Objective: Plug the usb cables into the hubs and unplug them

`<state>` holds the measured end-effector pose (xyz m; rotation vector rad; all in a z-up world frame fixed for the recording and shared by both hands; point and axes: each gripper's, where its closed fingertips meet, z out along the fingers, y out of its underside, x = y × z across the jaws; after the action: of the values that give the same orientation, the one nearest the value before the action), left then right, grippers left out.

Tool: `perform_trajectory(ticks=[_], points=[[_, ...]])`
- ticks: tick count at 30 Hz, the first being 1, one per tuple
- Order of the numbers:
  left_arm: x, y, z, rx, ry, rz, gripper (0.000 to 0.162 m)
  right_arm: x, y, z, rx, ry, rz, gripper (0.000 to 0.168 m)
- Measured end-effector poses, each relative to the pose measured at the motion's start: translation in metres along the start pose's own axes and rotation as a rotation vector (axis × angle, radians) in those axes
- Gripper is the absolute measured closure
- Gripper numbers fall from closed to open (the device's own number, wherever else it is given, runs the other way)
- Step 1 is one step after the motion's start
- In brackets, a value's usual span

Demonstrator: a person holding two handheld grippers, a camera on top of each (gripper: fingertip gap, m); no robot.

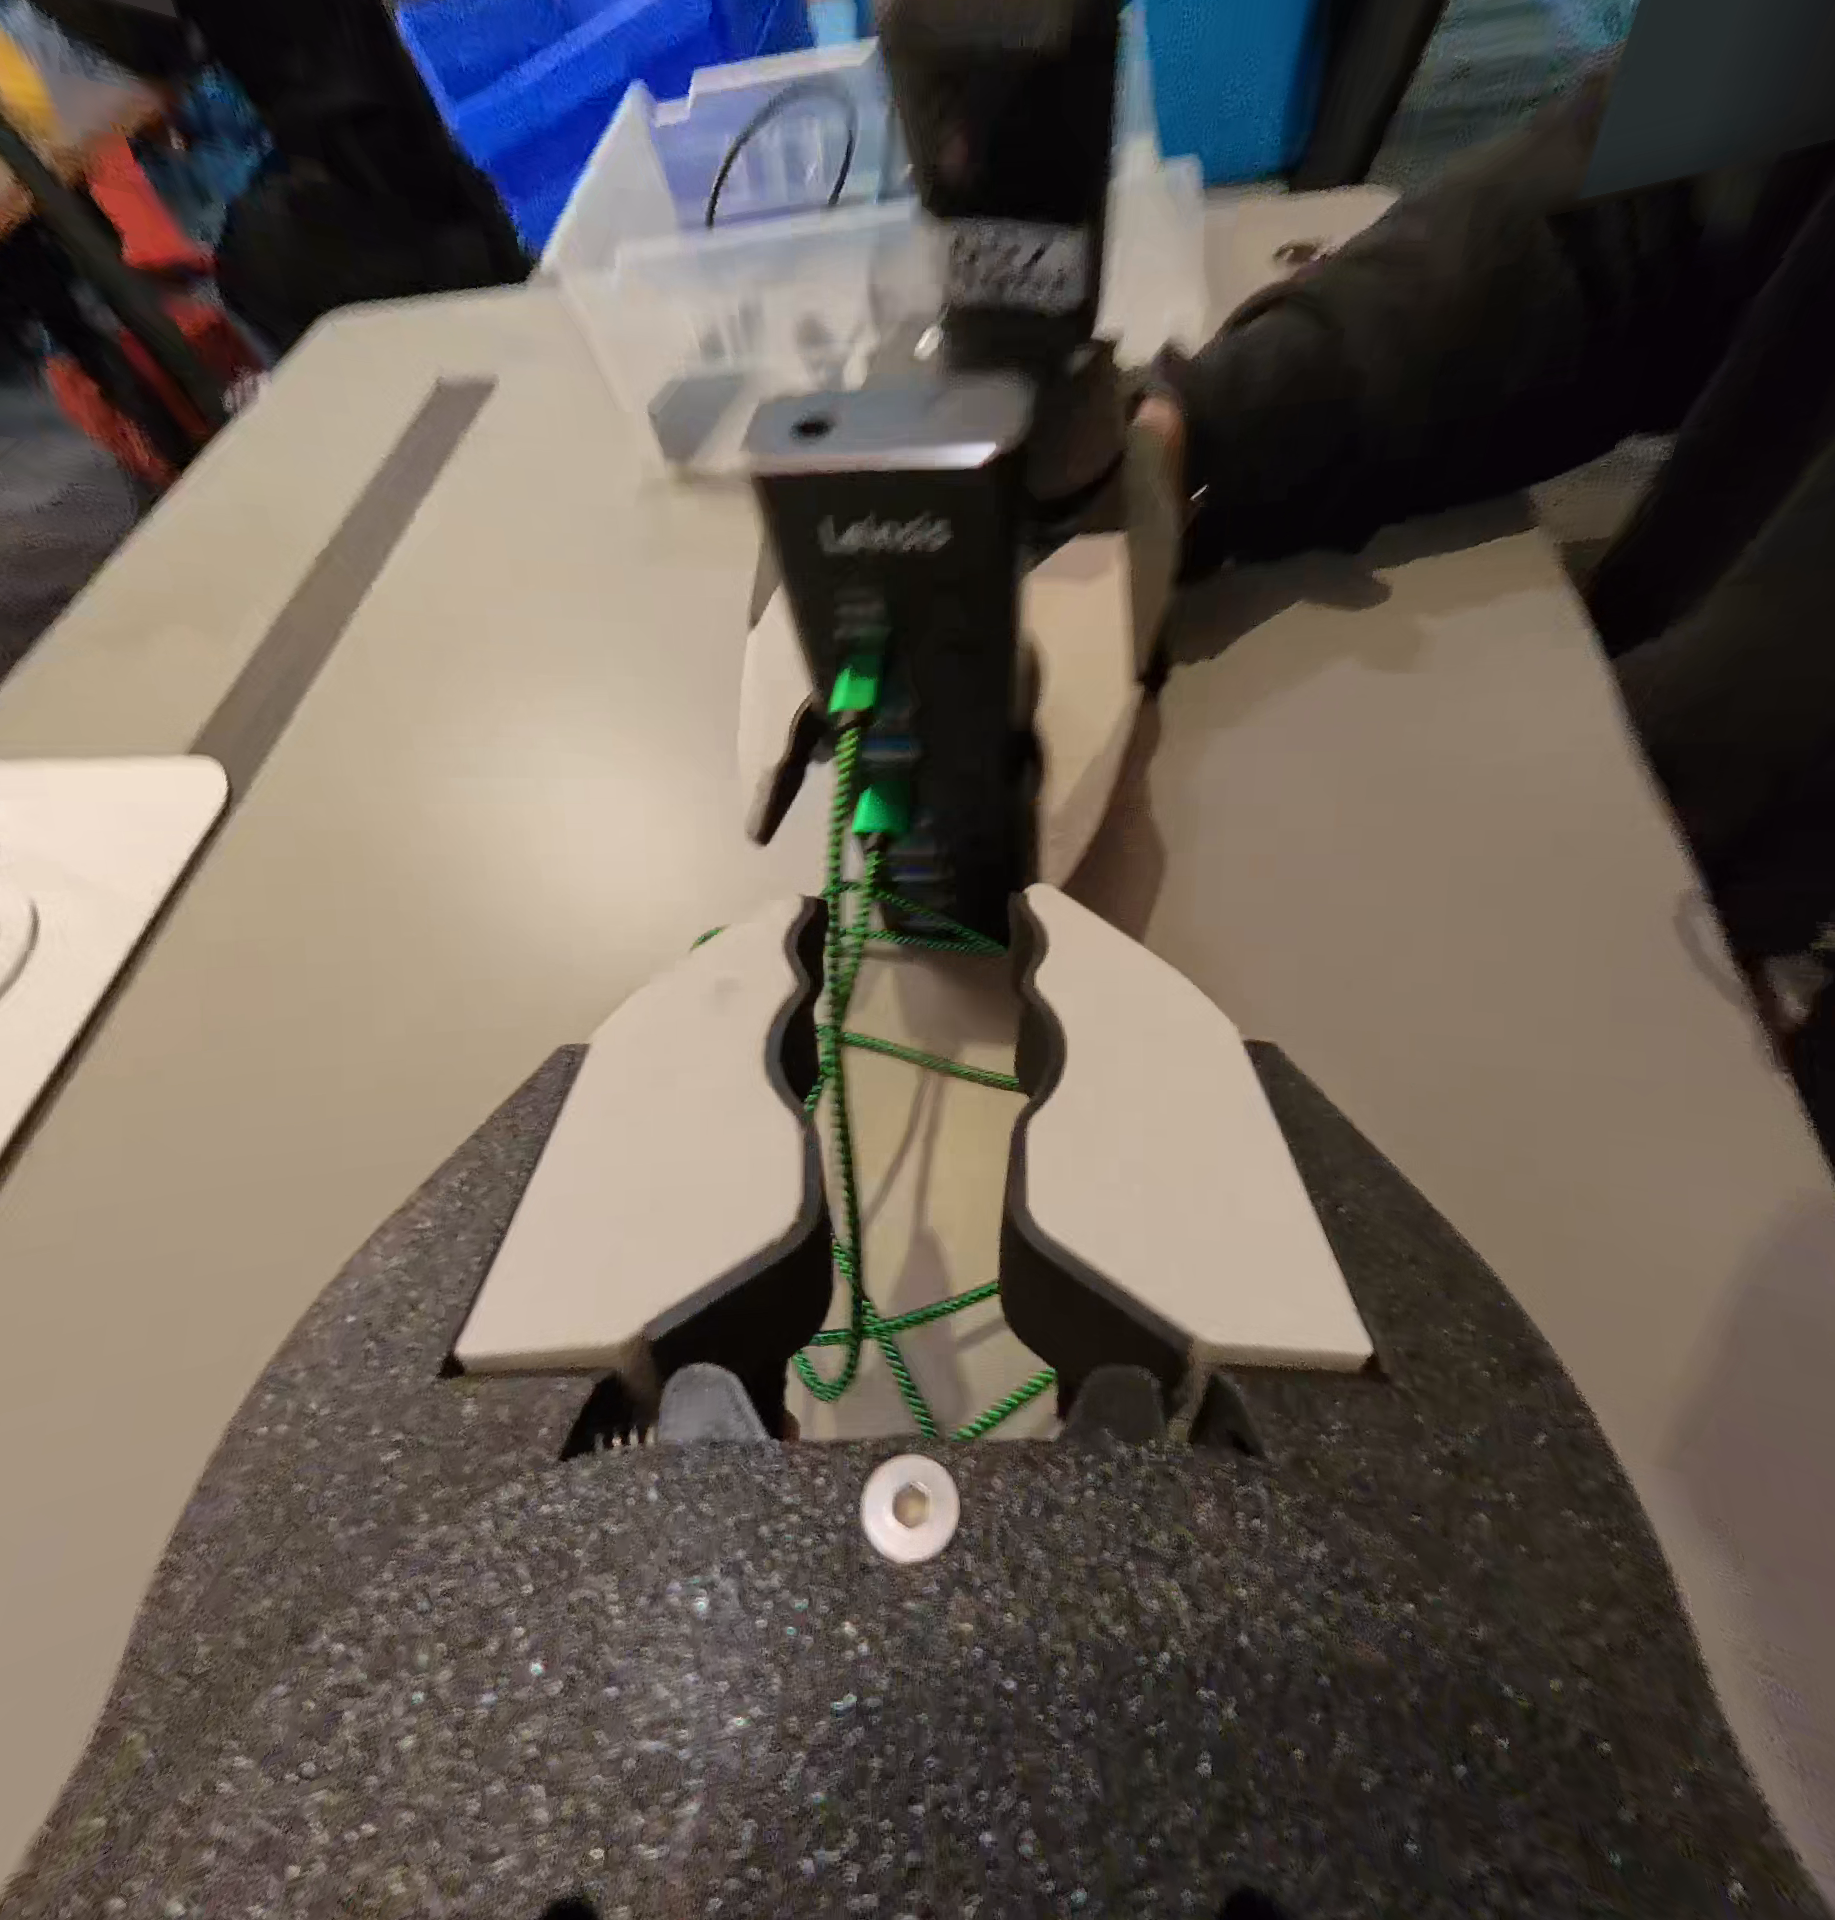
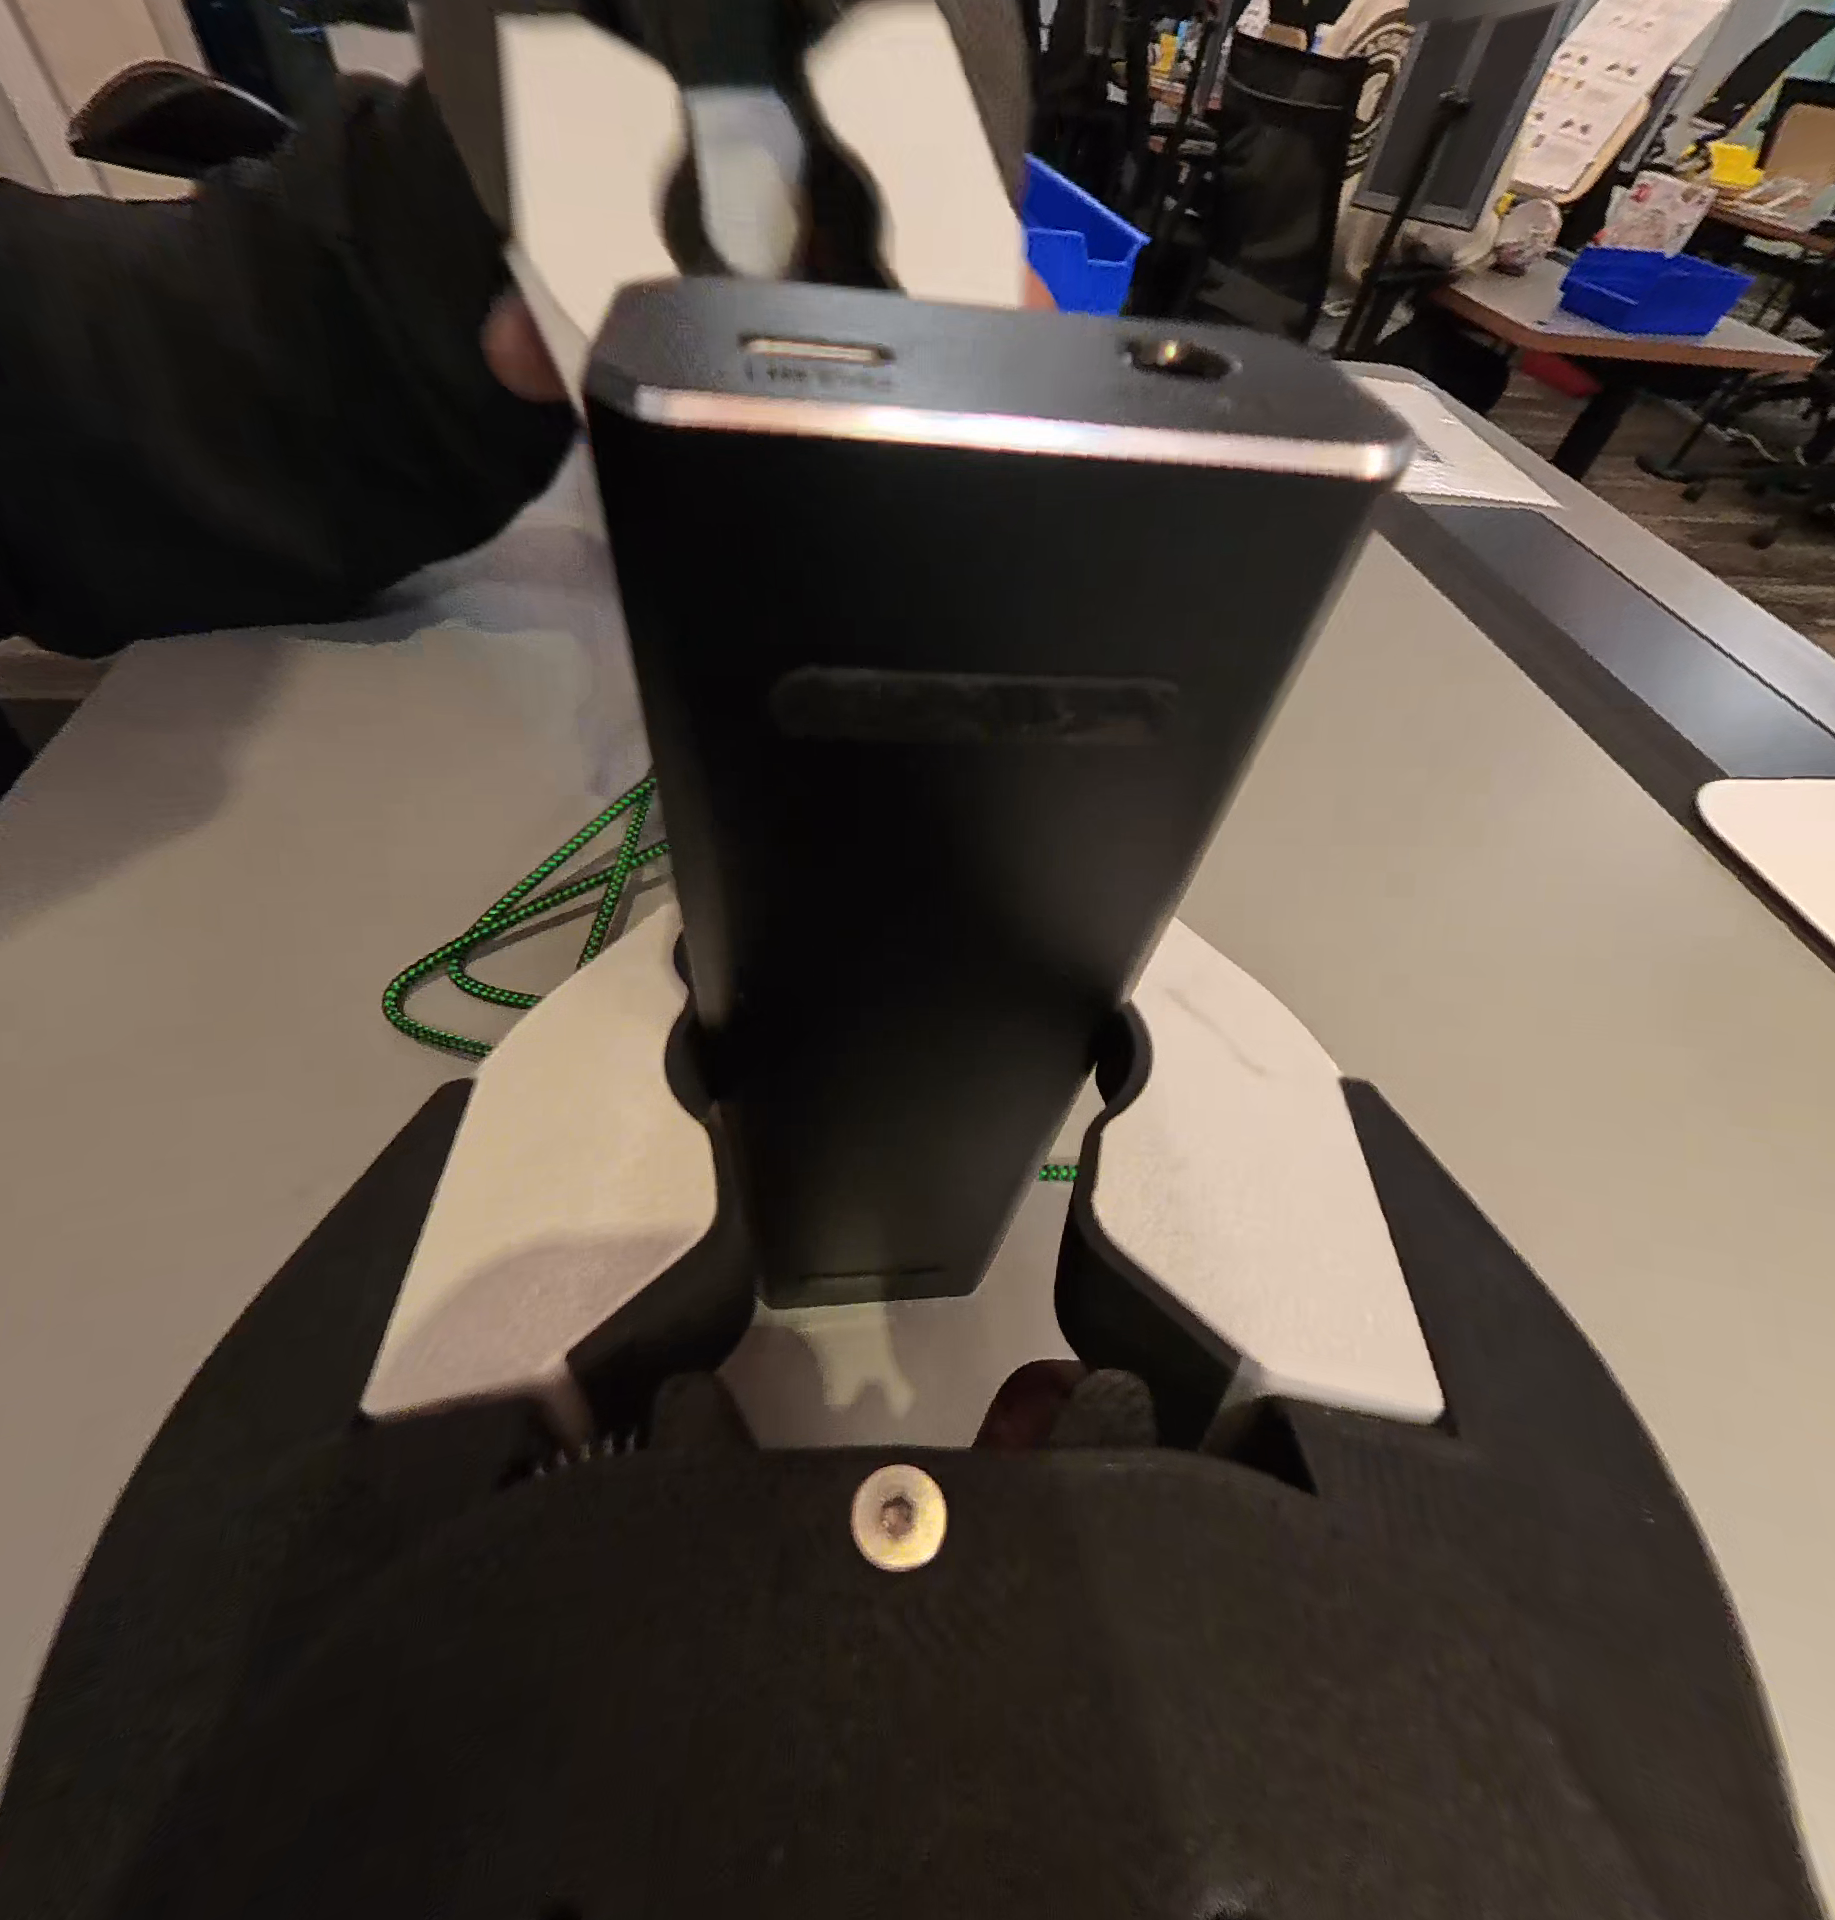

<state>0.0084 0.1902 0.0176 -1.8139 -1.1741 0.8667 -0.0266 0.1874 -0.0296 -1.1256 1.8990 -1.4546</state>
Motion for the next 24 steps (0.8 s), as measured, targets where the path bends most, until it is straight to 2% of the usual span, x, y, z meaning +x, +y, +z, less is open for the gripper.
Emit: perform_trajectory(ticks=[1, 2, 4, 6, 9, 11, 14, 20, 24], points=[[0.009, -0.007, -0.007, 0.032, 0.033, 0.015, 0.135, 0.002, 0.0, 0.0, -0.001, 0.011, 0.005, 0.096], [0.019, -0.013, -0.011, 0.059, 0.072, 0.02, 0.139, 0.003, 0.0, 0.0, 0.0, 0.019, 0.009, 0.096], [0.025, -0.015, -0.001, 0.065, 0.093, -0.004, 0.134, 0.005, 0.0, 0.0, 0.006, 0.024, 0.014, 0.097], [0.019, 0.001, 0.022, -0.023, 0.056, -0.042, 0.126, 0.005, 0.0, 0.0, 0.009, 0.026, 0.014, 0.097], [0.015, 0.017, 0.044, -0.106, 0.021, -0.049, 0.132, 0.008, 0.0, 0.0, 0.007, 0.046, 0.018, 0.097], [0.001, 0.009, 0.048, -0.064, -0.092, -0.044, 0.13, 0.009, 0.001, 0.0, 0.007, 0.059, 0.021, 0.097], [-0.008, 0.006, 0.05, -0.041, -0.173, -0.016, 0.133, 0.01, 0.001, -0.001, 0.008, 0.062, 0.031, 0.097], [-0.011, 0.01, 0.059, 0.015, -0.144, -0.104, 0.146, 0.01, 0.001, -0.002, 0.014, 0.03, 0.035, 0.097], [-0.022, 0.016, 0.06, -0.027, -0.297, 0.071, 0.134, 0.013, 0.002, -0.004, 0.011, 0.053, 0.044, 0.097]])
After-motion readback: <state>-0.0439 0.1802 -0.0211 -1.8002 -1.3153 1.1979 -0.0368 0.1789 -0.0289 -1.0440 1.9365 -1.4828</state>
